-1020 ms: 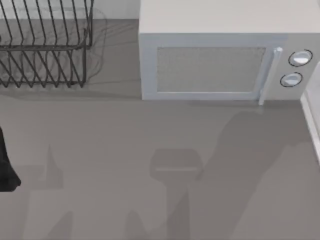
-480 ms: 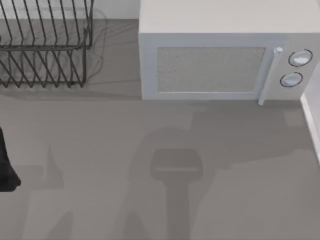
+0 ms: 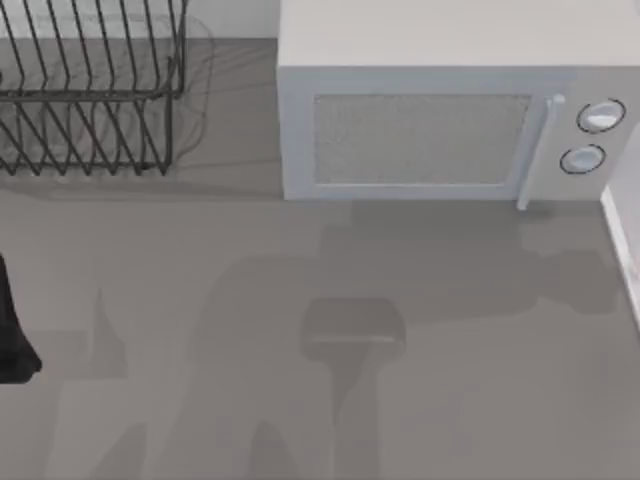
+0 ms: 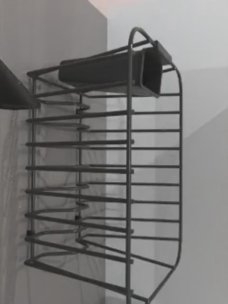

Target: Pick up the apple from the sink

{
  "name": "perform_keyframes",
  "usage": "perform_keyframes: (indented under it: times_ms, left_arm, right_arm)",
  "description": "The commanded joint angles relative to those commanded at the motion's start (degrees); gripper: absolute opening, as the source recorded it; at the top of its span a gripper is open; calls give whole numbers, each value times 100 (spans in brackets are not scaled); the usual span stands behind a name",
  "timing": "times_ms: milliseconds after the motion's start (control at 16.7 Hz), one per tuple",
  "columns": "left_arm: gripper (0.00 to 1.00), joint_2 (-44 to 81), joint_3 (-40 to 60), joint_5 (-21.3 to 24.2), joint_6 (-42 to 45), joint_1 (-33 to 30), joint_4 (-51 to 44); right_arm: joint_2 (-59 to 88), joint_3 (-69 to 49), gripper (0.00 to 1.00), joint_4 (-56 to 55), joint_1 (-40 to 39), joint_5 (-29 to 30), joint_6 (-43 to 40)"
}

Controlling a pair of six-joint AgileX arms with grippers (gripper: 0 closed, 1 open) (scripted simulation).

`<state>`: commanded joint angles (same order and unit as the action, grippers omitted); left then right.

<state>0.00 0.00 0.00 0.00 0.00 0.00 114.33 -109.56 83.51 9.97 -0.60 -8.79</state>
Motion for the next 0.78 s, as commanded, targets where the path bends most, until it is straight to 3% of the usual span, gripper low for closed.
perform_keyframes:
  times_ms: [480, 780]
  left_arm:
    - [100, 0, 0, 0, 0, 0, 0]
    - [100, 0, 0, 0, 0, 0, 0]
  right_arm:
    - [-1141, 1666, 0, -361, -3289, 44, 3247]
    - [-1634, 2363, 0, -555, -4211, 61, 4163]
